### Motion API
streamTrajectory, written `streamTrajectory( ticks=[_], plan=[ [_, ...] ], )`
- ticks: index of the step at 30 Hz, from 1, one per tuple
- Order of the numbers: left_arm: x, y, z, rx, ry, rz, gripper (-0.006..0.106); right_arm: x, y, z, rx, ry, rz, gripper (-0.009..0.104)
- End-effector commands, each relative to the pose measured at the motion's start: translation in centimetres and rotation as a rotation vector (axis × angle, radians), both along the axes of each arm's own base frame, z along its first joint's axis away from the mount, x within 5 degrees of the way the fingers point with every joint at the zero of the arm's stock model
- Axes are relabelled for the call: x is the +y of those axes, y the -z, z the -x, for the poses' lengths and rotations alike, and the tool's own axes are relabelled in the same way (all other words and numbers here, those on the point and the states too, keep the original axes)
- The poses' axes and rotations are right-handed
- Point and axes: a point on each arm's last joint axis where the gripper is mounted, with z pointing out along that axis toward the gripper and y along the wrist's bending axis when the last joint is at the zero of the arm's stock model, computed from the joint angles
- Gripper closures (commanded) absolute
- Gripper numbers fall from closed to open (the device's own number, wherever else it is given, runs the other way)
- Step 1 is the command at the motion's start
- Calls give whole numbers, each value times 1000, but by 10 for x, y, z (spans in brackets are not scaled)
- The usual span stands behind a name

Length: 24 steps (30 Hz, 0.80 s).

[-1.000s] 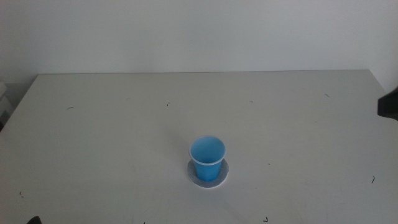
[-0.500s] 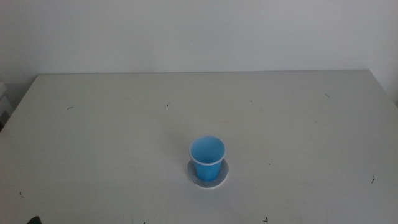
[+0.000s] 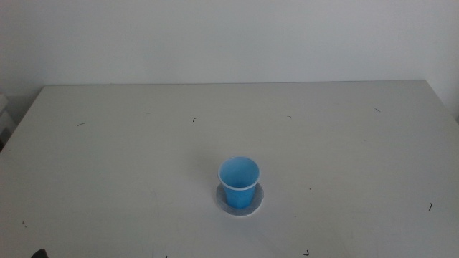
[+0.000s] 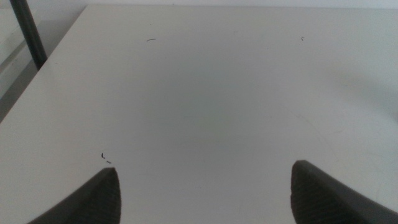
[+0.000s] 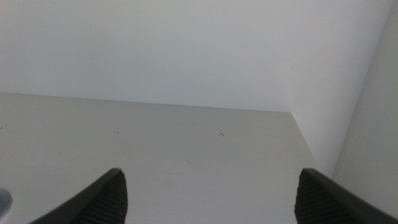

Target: Place an empty cup on a cup mat.

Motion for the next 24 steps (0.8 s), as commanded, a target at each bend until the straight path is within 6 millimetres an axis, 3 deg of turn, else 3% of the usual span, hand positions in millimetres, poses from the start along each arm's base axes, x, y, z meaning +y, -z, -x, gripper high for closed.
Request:
streamTrajectory(
  ticks=[1, 12, 24],
  plan=[
    [0, -8, -1, -75, 0, 15, -5, -1, -9, 4, -120, 10, -9, 10],
    [0, -8, -1, -75, 0, 15, -5, -2, 9, 10, -173, 16, 36, 10],
    [0, -8, -1, -75, 0, 15, -5, -2, 62, 0, -4, 16, 59, 10]
  ],
)
